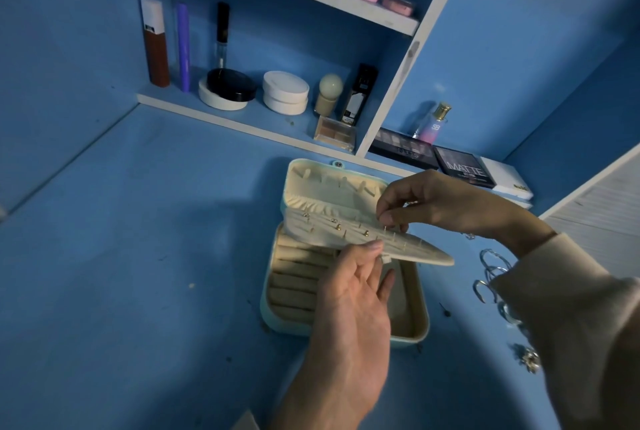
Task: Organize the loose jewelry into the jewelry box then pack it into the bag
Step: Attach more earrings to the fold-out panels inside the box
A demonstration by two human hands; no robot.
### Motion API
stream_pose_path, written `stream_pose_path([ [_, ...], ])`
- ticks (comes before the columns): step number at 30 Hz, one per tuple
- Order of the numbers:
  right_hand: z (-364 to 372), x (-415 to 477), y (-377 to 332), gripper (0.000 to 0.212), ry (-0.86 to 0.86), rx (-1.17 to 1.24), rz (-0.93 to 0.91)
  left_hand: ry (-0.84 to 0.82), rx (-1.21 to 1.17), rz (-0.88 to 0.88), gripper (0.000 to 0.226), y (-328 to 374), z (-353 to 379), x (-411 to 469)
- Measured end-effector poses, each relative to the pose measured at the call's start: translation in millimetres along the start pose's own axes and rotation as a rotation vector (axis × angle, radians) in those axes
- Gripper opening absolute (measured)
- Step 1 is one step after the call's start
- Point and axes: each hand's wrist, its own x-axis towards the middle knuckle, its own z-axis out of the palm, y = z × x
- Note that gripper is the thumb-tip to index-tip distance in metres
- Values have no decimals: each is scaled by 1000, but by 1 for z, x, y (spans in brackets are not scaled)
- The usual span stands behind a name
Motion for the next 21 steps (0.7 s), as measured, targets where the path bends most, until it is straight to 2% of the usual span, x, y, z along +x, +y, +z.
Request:
stream_pose_path([
  [11,-1,2,-6,9,-22,-82,-6,14,8,8,56,-2,0,1],
  [21,-5,10,-15,13,-137,-183,34,56,-1,30,66,-1,1,0],
])
